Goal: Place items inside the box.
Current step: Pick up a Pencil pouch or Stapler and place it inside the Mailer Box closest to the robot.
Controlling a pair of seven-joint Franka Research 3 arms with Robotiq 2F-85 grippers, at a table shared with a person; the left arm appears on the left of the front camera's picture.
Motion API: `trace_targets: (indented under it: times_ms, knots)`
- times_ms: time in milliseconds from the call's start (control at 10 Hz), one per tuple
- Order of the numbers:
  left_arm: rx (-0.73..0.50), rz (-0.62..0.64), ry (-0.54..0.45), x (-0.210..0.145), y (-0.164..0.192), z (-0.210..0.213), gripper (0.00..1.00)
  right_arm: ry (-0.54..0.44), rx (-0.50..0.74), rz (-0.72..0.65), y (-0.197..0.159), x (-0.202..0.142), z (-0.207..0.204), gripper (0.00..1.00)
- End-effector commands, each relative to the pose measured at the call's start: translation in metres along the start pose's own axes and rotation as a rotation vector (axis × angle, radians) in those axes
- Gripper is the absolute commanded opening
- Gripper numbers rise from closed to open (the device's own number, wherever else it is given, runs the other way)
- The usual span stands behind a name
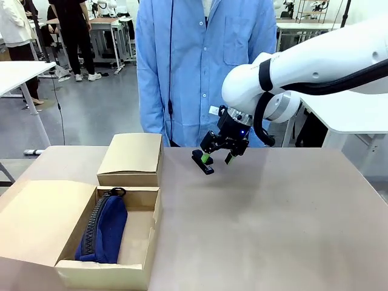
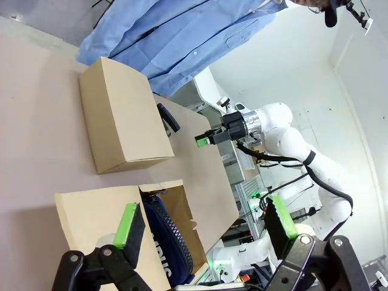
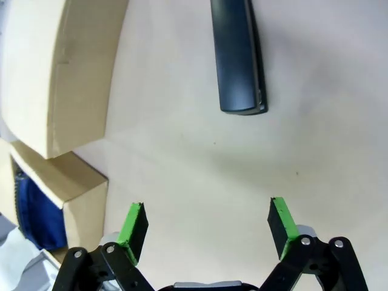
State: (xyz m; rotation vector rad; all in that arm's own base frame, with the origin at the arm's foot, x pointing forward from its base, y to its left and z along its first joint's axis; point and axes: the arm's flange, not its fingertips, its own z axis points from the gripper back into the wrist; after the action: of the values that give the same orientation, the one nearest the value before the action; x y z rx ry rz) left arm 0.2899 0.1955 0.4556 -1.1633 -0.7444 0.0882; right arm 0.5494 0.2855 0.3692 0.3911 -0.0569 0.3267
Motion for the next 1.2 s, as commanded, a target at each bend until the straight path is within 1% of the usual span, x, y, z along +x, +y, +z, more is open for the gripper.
trace_targets:
  times_ms: [0, 100, 200, 400, 500, 600, 1000, 1100]
  knots:
    - [-0.021, -0.019, -0.020, 0.000, -0.001, -0.001, 1.00, -0.066, -0.064, 0.074, 0.004, 0.035, -0.022, 1.00]
    - [-0.021, -0.019, -0.020, 0.000, -0.001, -0.001, 1.00, -0.108, -0.136, 0.040, 0.000, 0.056, -0.033, 1.00]
    - [-0.021, -0.019, -0.020, 0.000, -0.001, -0.001, 1.00, -0.110, -0.167, 0.049, -0.001, 0.068, -0.041, 1.00]
    - [-0.021, -0.019, -0.020, 0.000, -0.001, -0.001, 1.00, -0.098, -0.269, 0.057, 0.002, 0.081, -0.055, 1.00]
    - [-0.021, -0.019, -0.020, 0.000, -0.001, -0.001, 1.00, -0.081, -0.250, 0.098, 0.006, 0.083, -0.063, 1.00]
    - [-0.021, -0.019, -0.020, 0.000, -0.001, -0.001, 1.00, -0.053, -0.245, 0.105, 0.008, 0.084, -0.068, 1.00]
    - [-0.021, -0.019, -0.020, 0.000, -0.001, -0.001, 1.00, -0.026, -0.274, 0.099, 0.005, 0.081, -0.071, 1.00]
    - [-0.021, -0.019, -0.020, 0.000, -0.001, -0.001, 1.00, -0.005, -0.276, 0.126, 0.006, 0.080, -0.070, 0.61]
